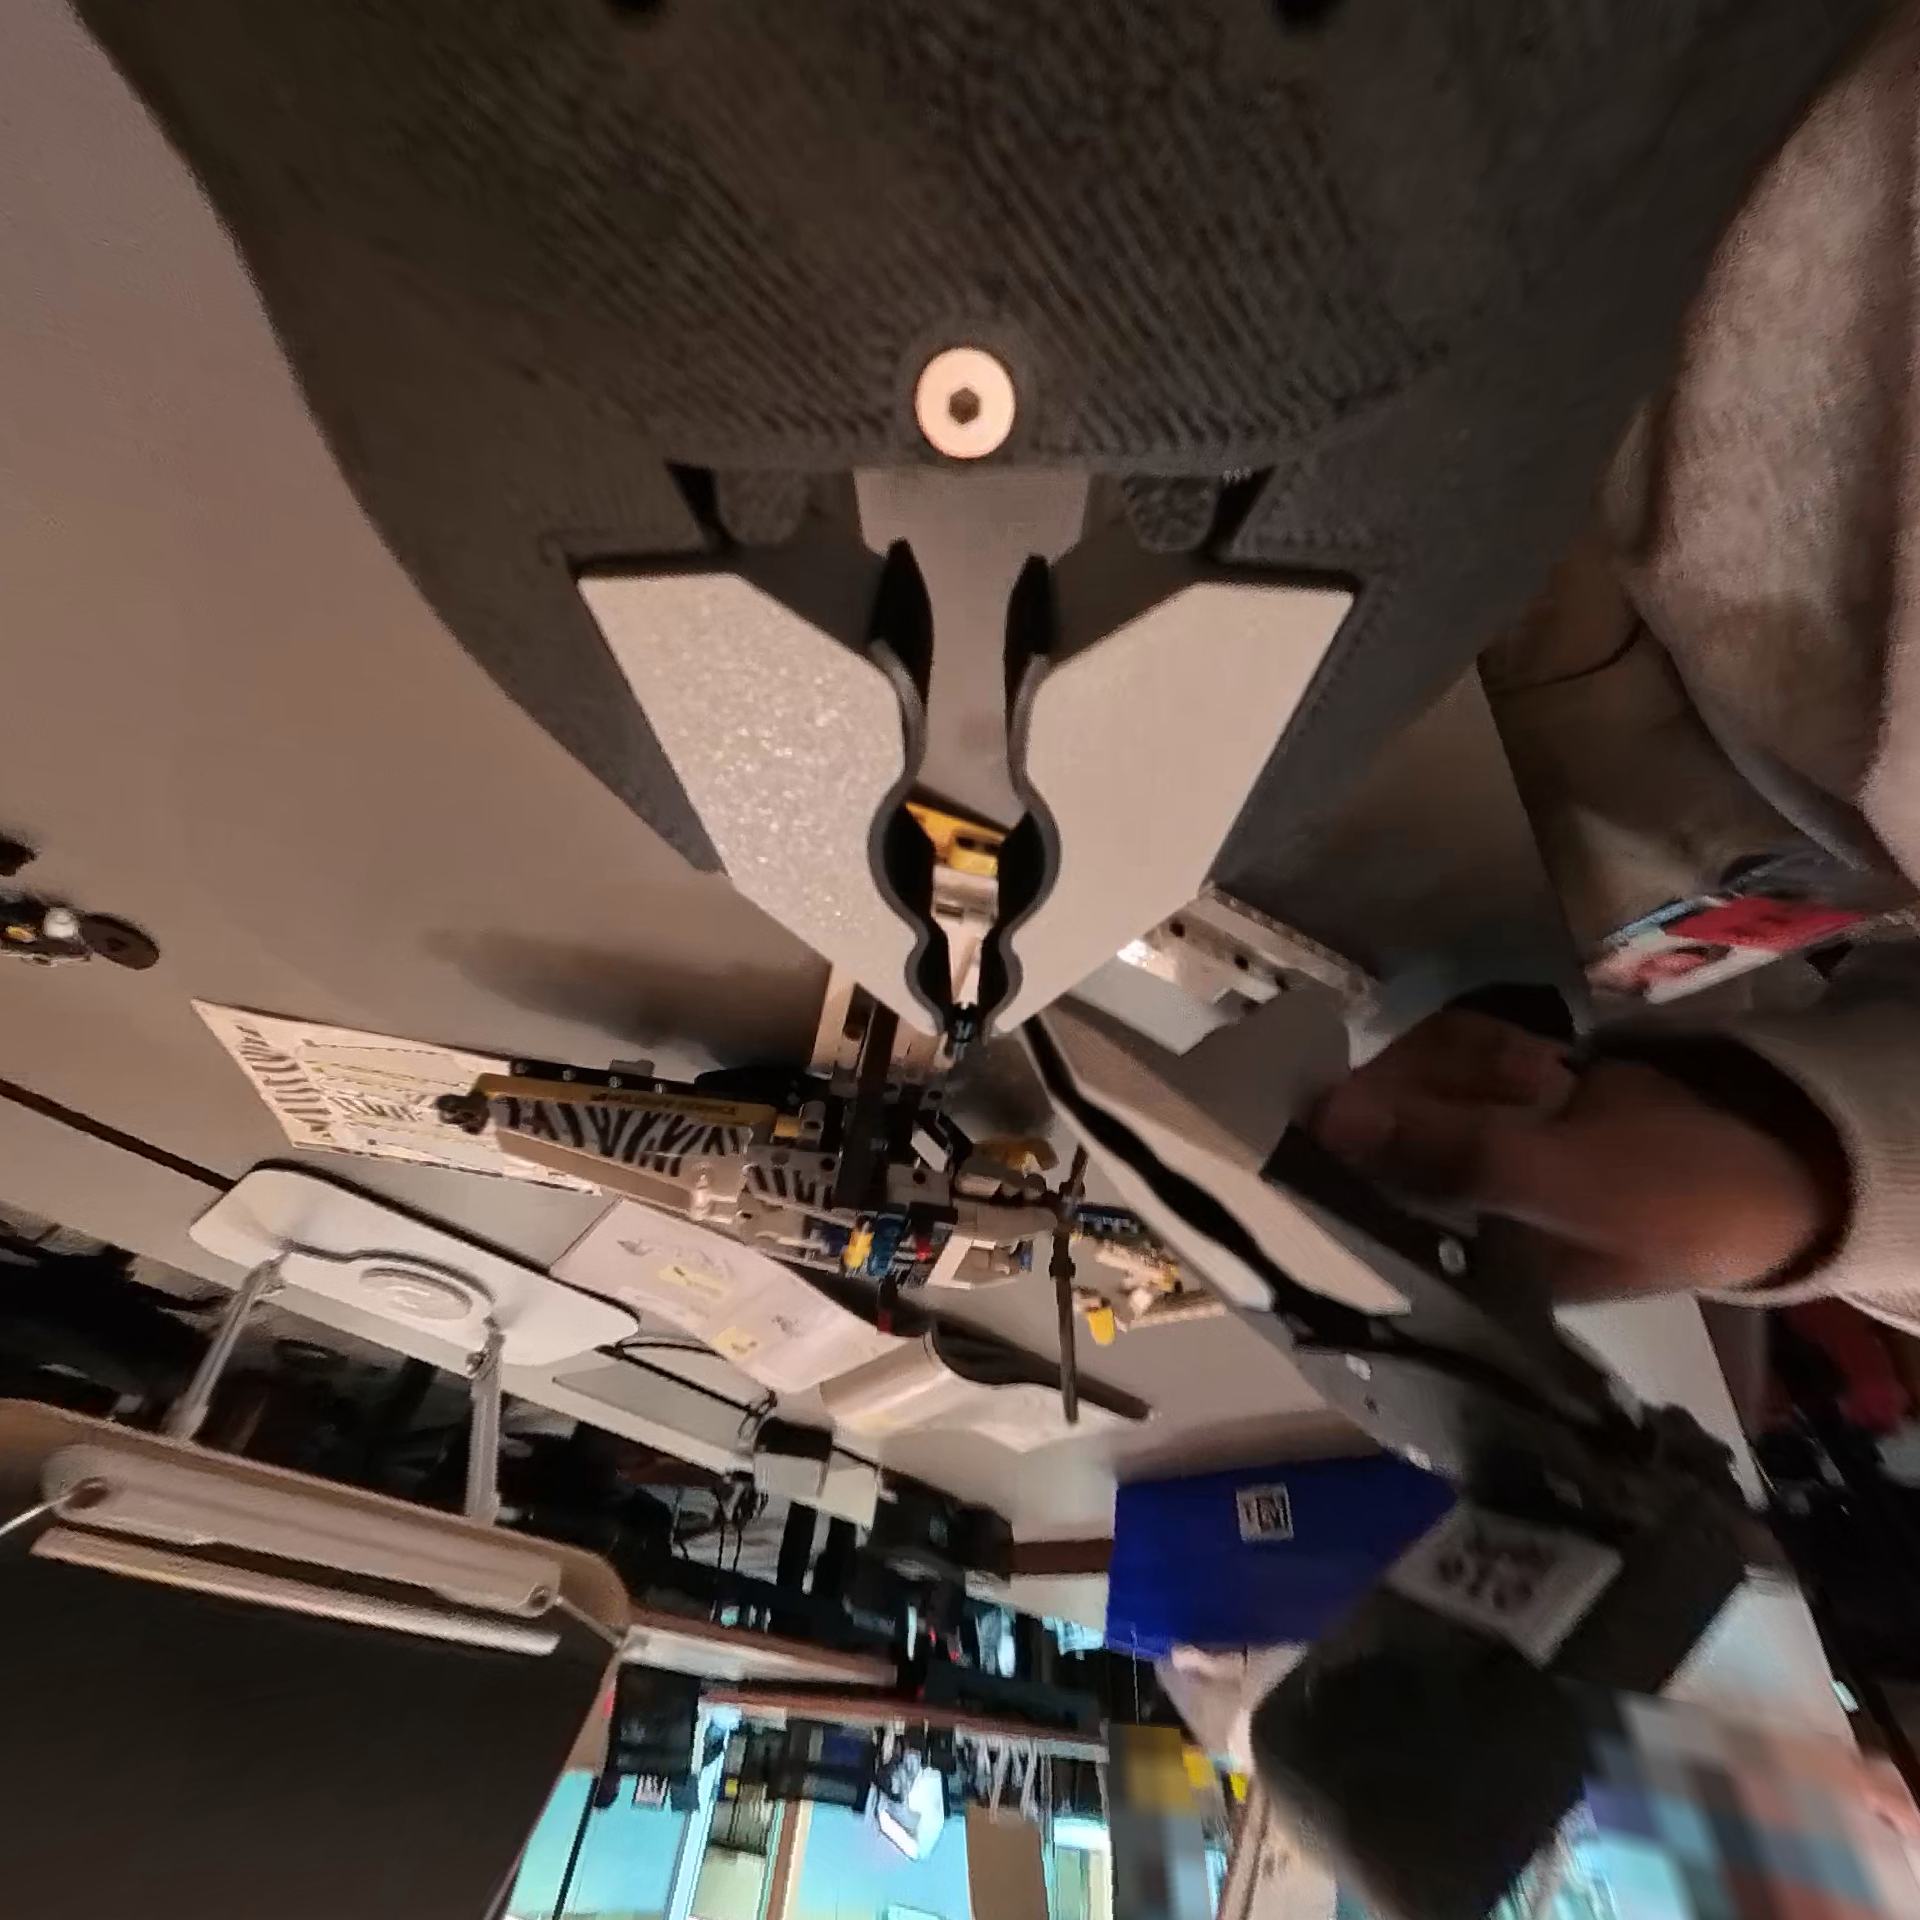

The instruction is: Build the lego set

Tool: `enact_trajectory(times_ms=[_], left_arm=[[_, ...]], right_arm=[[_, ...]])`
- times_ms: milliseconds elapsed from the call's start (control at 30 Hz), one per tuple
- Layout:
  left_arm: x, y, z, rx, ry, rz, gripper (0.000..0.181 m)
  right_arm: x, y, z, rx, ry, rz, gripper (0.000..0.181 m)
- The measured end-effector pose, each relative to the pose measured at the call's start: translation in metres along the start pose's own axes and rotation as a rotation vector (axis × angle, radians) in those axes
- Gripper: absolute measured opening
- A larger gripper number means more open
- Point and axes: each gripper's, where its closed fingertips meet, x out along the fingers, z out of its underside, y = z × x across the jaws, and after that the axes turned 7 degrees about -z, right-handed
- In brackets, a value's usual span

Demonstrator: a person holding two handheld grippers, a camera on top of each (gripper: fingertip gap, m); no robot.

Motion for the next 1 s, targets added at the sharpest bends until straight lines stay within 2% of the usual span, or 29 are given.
enact_trajectory(times_ms=[133, 500, 733, 1000], left_arm=[[-0.005, -0.003, -0.006, 0.007, 0.049, -0.019, 0.004], [-0.002, -0.001, -0.004, 0.131, 0.054, -0.091, 0.004], [-0.004, 0.001, -0.009, 0.140, 0.093, -0.090, 0.003], [-0.010, 0.006, -0.014, 0.237, 0.145, -0.134, 0.003]], right_arm=[[0.018, -0.010, 0.014, -0.089, -0.115, 0.033, 0.002], [0.026, -0.008, 0.023, -0.152, -0.193, 0.113, 0.002], [0.024, -0.007, 0.021, -0.065, -0.172, 0.103, 0.002], [0.020, -0.009, 0.015, 0.184, -0.099, 0.012, 0.002]])
